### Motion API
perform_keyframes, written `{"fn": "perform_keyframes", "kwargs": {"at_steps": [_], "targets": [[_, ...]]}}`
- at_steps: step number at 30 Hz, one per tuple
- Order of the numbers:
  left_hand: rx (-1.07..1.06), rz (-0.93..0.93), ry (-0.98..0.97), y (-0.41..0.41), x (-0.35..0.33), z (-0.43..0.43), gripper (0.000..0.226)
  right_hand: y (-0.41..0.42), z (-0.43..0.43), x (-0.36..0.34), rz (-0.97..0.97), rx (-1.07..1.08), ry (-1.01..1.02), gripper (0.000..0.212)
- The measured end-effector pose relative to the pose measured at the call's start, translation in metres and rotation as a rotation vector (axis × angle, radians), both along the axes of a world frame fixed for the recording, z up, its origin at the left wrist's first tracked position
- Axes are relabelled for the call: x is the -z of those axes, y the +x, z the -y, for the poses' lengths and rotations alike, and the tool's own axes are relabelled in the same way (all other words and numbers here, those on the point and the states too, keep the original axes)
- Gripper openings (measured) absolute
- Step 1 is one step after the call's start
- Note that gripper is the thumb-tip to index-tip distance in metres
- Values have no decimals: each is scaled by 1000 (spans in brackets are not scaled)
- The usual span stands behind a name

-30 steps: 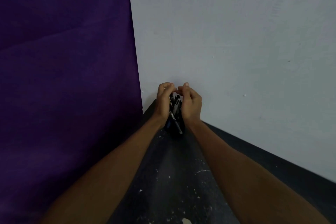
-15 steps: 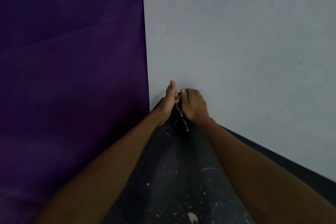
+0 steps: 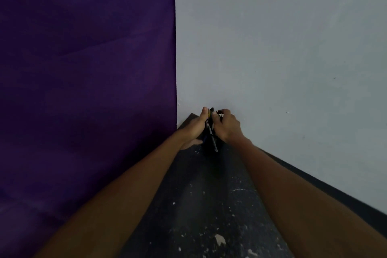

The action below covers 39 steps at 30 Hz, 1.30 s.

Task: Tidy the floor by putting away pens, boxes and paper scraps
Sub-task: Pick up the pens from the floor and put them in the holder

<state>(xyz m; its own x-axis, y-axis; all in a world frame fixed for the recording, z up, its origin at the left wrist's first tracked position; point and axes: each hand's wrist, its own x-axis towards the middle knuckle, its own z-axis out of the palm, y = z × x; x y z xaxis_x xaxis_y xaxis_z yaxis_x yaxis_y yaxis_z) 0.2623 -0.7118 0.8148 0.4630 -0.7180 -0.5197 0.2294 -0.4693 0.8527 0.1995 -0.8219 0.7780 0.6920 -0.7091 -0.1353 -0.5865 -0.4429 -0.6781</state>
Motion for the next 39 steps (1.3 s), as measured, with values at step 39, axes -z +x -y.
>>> {"fn": "perform_keyframes", "kwargs": {"at_steps": [39], "targets": [[-131,314,61,-4,-39,-94,58,-25,-64,-69,65,-143,-194,51]]}}
